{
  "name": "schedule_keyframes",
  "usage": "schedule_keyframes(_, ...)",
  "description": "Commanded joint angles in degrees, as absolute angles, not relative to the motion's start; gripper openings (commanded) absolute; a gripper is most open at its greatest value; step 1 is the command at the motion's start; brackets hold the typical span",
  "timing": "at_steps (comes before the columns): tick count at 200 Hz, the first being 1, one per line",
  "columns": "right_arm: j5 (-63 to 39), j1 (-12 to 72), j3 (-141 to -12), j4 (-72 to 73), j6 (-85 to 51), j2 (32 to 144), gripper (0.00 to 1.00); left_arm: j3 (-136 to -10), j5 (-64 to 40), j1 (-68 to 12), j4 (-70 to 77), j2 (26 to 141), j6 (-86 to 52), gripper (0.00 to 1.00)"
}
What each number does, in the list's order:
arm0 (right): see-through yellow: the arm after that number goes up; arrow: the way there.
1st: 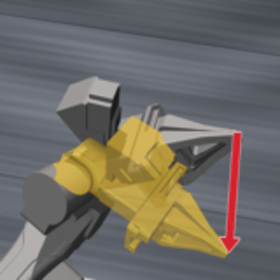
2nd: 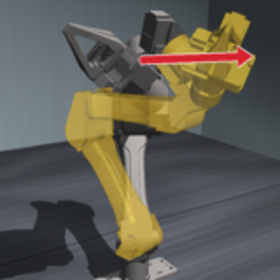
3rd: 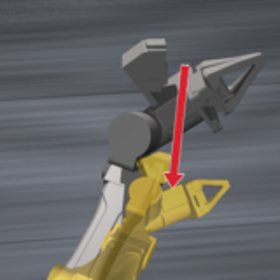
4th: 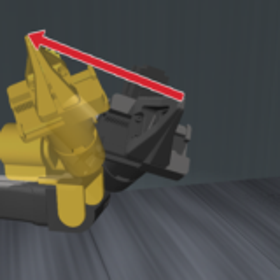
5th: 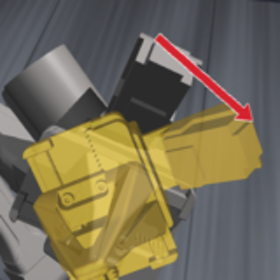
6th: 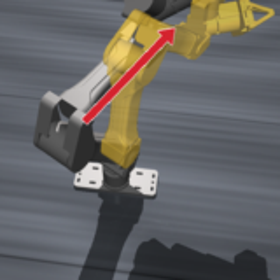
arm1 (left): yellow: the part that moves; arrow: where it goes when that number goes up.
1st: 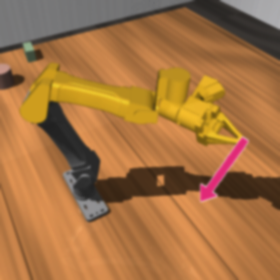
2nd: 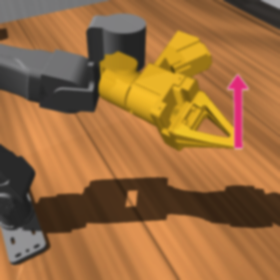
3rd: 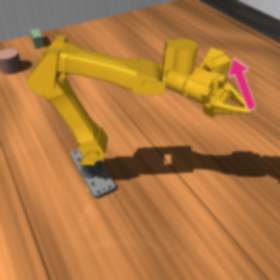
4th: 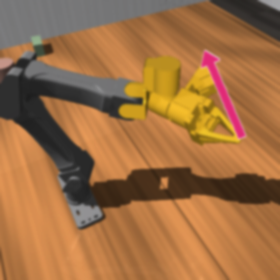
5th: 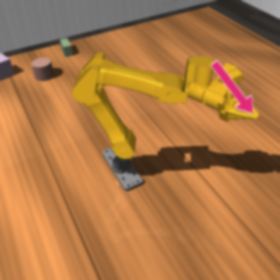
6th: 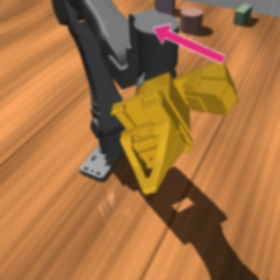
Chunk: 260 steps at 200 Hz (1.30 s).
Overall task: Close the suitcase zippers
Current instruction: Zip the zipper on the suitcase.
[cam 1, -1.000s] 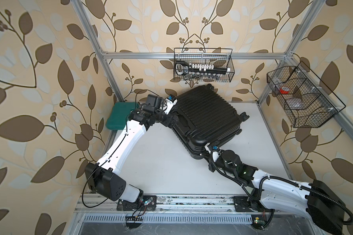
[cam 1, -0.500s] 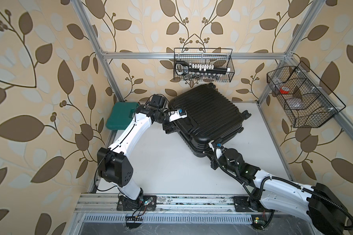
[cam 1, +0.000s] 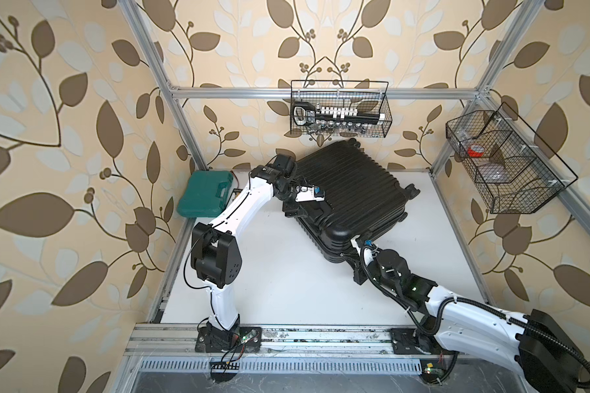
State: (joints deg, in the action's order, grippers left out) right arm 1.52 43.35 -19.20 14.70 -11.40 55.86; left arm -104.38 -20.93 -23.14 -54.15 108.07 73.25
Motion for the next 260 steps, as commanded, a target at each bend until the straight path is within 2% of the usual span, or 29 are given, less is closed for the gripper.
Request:
schedule_keyframes(1, 2.61, 43.24, -19.14, 16.29, -12.22, 53.42, 0.0, -105.26, -9.32, -25.81, -65.31, 110.05, 75.05, 0.77)
schedule_keyframes(30, 5.37, 43.24, -20.21, 12.67, -11.54, 52.85, 0.0, -105.95, -4.61, -28.2, -71.7, 110.49, 71.83, 0.69)
schedule_keyframes(65, 8.52, 43.24, -20.57, 10.41, -11.34, 51.27, 0.0, -106.58, -4.32, -32.36, -77.07, 109.01, 67.72, 0.61)
schedule_keyframes(100, 11.71, 43.24, -20.94, 7.94, -11.6, 49.66, 0.0, -108.24, -6.95, -36.4, -81.94, 107.72, 64.08, 0.55)
schedule_keyframes(146, 12.88, 43.24, -20.82, 6.98, -11.62, 48.54, 0.0, -110.58, -13.51, -37.75, -86.36, 105.87, 62.32, 0.49)
schedule_keyframes(167, 12.92, 43.24, -20.79, 6.82, -11.67, 48.66, 0.0, -110.71, -15.78, -37.87, -87.13, 104.56, 62.78, 0.49)
schedule_keyframes(208, 12.39, 43.24, -20.91, 6.81, -11.86, 49.02, 0.0, -107.03, -5.39, -37.5, -81.62, 104.5, 63.46, 0.54)
schedule_keyframes(260, 11.87, 43.24, -20.82, 6.23, -11.6, 48.35, 0.0, -104.24, -0.7, -33.25, -76.13, 104.29, 65.99, 0.56)
